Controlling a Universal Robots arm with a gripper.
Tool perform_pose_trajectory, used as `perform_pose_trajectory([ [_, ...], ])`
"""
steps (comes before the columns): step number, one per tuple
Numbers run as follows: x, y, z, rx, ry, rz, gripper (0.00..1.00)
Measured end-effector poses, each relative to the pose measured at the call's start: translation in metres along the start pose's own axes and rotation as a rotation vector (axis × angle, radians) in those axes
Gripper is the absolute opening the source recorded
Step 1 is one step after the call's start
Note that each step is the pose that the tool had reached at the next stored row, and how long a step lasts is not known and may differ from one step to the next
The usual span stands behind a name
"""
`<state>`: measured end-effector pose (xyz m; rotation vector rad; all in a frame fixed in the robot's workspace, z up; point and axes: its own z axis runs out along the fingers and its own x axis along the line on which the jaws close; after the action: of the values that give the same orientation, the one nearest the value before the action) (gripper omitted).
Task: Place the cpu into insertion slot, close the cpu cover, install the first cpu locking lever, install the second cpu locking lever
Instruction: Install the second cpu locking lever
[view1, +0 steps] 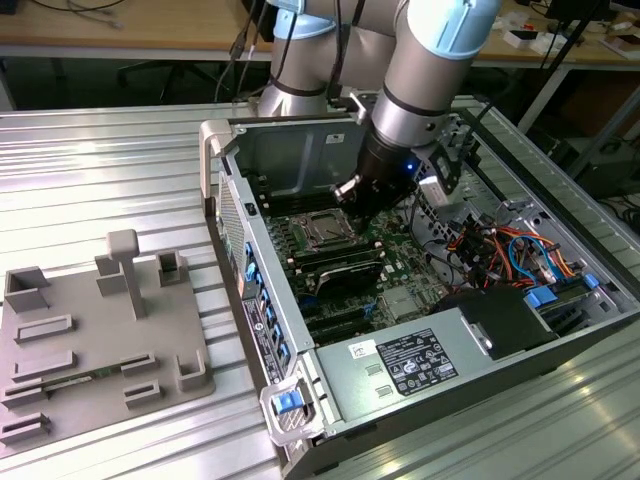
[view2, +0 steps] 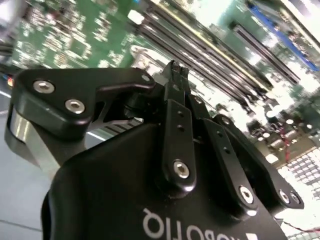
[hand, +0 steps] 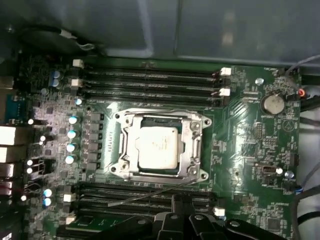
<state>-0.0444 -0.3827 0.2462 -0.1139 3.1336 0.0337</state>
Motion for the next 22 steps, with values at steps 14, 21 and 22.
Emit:
perform_pose_trajectory([
  [14,0.0471,0.0011,0.0159,-0.0059,-0.0003,0.0,0.11],
  [21,0.0496,0.0003,0.0166,-0.0099,-0.0005,0.0,0.11],
  [22,0.0499,0.0003,0.0169,-0.0099,0.0001,0.0,0.11],
])
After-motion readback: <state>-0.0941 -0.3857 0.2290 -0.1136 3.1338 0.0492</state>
